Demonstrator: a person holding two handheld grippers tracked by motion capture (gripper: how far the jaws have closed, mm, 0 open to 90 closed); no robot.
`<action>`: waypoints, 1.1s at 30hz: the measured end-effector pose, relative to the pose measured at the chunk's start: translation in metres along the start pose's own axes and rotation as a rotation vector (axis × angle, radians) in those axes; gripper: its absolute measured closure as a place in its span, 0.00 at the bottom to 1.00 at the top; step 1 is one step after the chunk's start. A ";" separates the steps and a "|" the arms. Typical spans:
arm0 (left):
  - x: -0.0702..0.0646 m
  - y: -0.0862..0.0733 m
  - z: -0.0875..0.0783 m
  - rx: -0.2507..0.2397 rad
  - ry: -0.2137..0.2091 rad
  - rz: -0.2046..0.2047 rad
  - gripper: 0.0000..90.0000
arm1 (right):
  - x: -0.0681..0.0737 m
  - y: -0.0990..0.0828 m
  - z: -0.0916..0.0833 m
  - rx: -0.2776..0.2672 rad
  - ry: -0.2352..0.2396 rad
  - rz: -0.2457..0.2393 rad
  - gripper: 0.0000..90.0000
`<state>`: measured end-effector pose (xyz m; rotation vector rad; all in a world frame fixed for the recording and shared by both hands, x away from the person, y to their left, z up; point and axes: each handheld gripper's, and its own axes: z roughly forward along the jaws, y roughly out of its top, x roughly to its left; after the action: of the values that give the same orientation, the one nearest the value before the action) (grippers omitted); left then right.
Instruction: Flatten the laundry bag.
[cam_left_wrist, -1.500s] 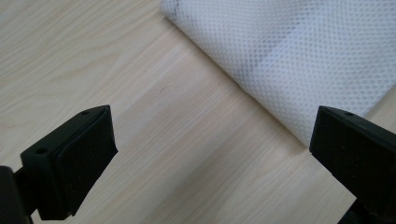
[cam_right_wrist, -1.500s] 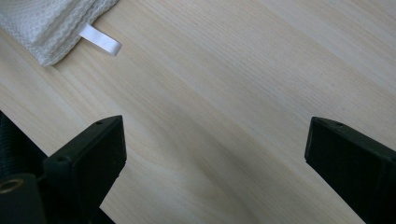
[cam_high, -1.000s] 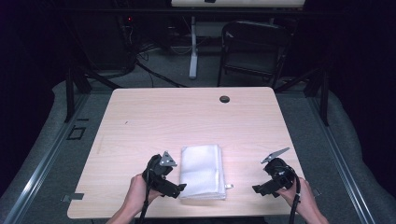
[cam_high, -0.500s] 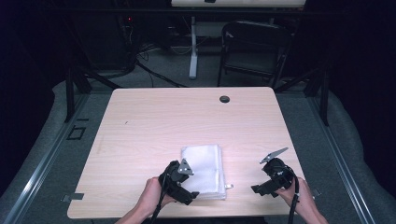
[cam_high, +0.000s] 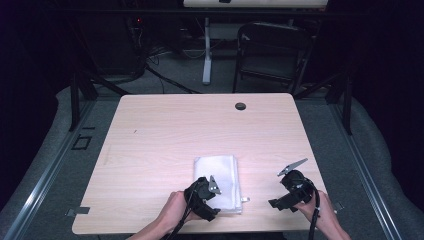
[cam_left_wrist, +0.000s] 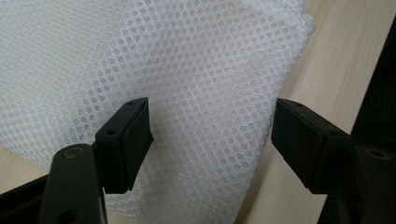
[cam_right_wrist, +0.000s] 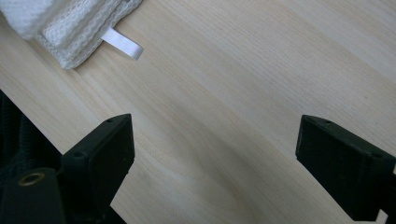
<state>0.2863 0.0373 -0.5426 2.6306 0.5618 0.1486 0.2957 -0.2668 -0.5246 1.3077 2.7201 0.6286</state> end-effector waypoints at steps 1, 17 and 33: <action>0.000 0.000 0.002 0.008 0.003 0.005 0.33 | 0.000 0.000 0.000 0.000 0.002 0.000 0.13; 0.006 -0.003 0.007 0.001 0.027 0.021 0.66 | 0.007 0.002 0.003 -0.006 0.029 -0.008 0.16; 0.011 -0.005 0.005 -0.038 0.041 0.017 0.89 | 0.028 0.015 0.007 -0.030 0.056 -0.089 0.40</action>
<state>0.2956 0.0440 -0.5489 2.6011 0.5452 0.2174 0.2906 -0.2345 -0.5219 1.1727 2.7833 0.7052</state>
